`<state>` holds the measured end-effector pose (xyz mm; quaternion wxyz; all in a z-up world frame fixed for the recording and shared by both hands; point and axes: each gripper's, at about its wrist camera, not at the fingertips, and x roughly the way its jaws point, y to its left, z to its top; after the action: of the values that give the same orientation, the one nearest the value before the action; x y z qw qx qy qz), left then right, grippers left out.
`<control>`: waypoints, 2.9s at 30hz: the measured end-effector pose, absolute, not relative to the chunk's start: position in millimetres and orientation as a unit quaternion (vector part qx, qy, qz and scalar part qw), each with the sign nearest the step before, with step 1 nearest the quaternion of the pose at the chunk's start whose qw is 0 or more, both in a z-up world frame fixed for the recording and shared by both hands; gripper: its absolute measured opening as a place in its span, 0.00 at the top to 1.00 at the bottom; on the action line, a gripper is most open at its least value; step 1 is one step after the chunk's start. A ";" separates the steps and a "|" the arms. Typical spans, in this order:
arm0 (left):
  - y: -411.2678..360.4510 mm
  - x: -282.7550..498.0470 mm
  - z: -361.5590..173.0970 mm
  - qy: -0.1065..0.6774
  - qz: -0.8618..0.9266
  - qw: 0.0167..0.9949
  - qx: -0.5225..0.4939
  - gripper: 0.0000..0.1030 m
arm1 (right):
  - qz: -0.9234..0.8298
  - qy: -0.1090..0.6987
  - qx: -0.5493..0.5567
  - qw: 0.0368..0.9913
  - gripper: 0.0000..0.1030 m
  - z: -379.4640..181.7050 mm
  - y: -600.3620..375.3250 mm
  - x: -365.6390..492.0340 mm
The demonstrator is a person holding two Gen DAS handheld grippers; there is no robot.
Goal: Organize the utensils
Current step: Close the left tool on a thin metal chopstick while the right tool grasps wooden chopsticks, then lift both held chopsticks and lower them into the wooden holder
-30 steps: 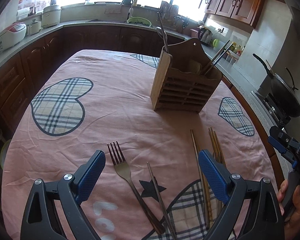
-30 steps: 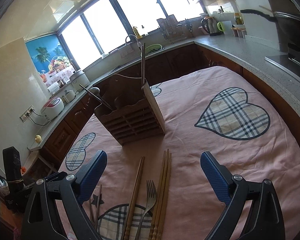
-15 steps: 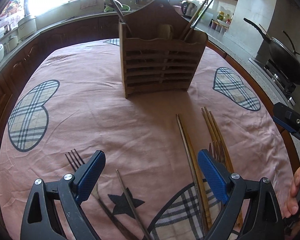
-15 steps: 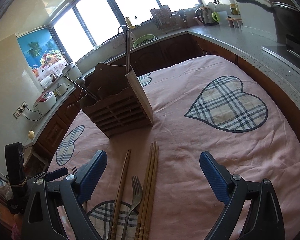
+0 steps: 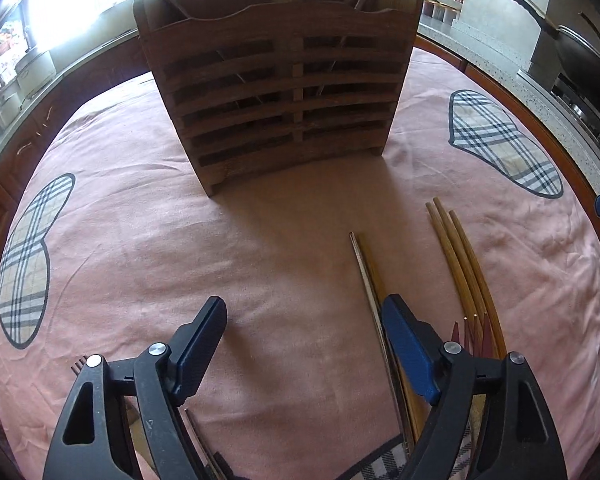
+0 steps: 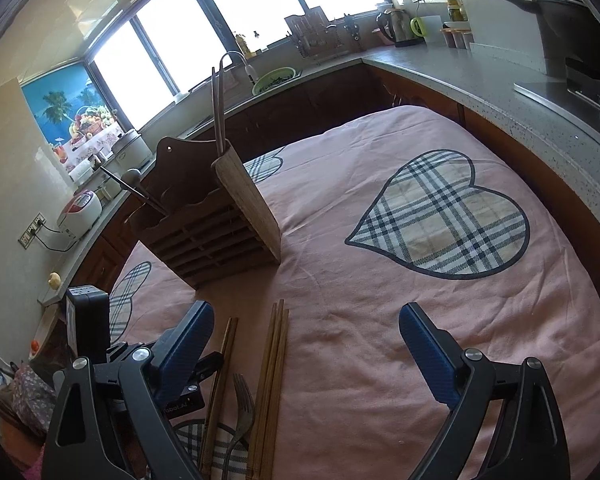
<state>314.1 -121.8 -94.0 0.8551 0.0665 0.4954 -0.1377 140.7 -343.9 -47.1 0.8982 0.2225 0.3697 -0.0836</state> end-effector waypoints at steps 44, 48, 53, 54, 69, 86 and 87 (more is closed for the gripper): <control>-89.2 322.6 -92.6 0.494 -0.153 0.853 0.069 0.55 | -0.056 0.515 0.089 0.851 0.91 -117.3 -295.3 210.4; -94.2 327.7 -93.4 0.495 -0.153 0.852 0.074 0.58 | -0.060 0.520 0.076 0.848 0.91 -118.3 -291.6 219.8; -102.7 329.1 -94.1 0.489 -0.158 0.854 0.084 0.72 | -0.049 0.526 0.079 0.845 0.90 -120.2 -292.4 234.4; -104.1 328.5 -94.0 0.488 -0.161 0.854 0.083 0.82 | -0.047 0.527 0.080 0.845 0.90 -120.5 -292.8 236.5; -67.5 306.3 -43.6 0.471 -0.218 0.855 0.000 0.96 | -0.010 0.476 0.143 0.868 0.96 -80.3 -301.6 210.6; -11.8 194.1 58.9 0.360 -0.243 0.900 -0.025 0.97 | -0.009 0.371 0.106 0.923 0.96 28.6 -274.1 149.0; -8.7 188.6 61.6 0.355 -0.243 0.902 -0.026 0.97 | -0.009 0.365 0.102 0.925 0.96 31.3 -272.4 146.9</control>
<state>188.6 -8.7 61.6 0.9024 -0.0261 0.3550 -0.2429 146.9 -272.4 31.3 0.9253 0.1022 0.3652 -0.0095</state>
